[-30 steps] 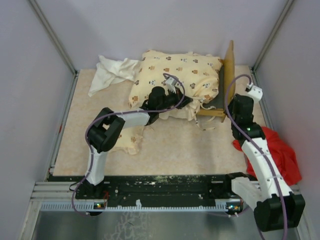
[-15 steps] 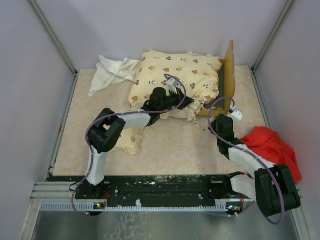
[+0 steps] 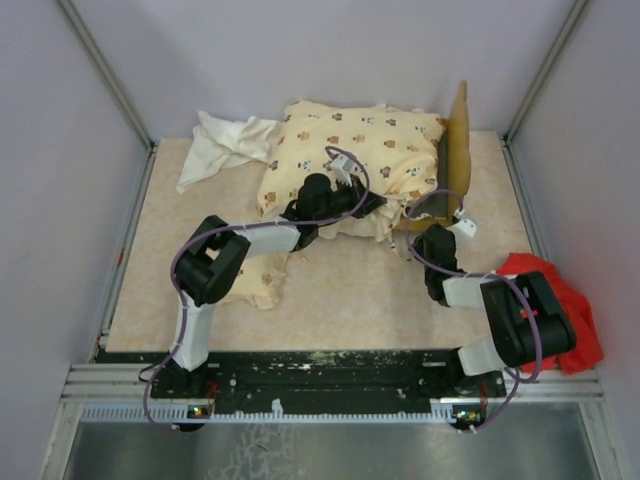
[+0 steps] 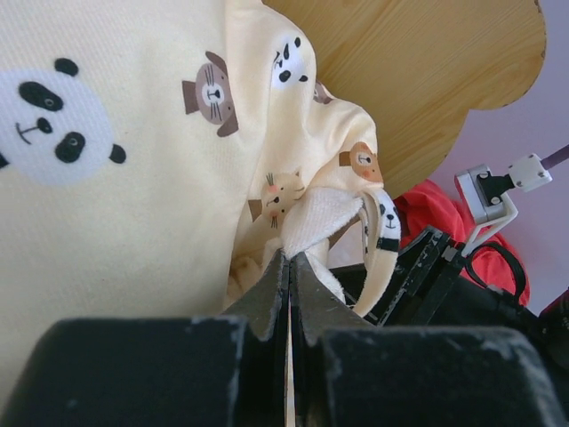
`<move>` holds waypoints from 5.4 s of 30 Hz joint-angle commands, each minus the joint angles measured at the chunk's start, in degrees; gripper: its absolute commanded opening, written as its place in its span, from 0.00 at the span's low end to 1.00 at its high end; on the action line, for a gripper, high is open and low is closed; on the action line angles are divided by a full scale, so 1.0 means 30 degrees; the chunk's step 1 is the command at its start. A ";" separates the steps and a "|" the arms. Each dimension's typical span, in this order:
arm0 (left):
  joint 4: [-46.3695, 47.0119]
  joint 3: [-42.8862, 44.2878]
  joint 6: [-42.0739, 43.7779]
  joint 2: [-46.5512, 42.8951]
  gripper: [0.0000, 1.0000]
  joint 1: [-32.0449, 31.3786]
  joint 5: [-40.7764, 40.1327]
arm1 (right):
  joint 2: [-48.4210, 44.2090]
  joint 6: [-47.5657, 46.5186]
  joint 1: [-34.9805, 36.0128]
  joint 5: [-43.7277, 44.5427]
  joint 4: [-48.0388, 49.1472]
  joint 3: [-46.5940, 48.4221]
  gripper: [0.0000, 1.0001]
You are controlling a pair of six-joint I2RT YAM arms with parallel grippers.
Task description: Set up the pet bed
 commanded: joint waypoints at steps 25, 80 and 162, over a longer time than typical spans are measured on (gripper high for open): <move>0.0425 0.0296 -0.0664 -0.0443 0.00 0.0201 -0.0073 | 0.1164 0.2921 0.0956 0.0647 -0.0543 0.1182 0.00; 0.0755 -0.0333 -0.0982 -0.0741 0.00 0.0143 0.0109 | 0.0967 0.0769 0.0969 0.1906 -0.9112 0.4014 0.00; 0.2433 -0.8115 0.1945 -0.3760 0.34 -0.2272 0.1383 | -0.2967 0.7108 -0.0831 -0.3957 -0.4082 0.0152 0.33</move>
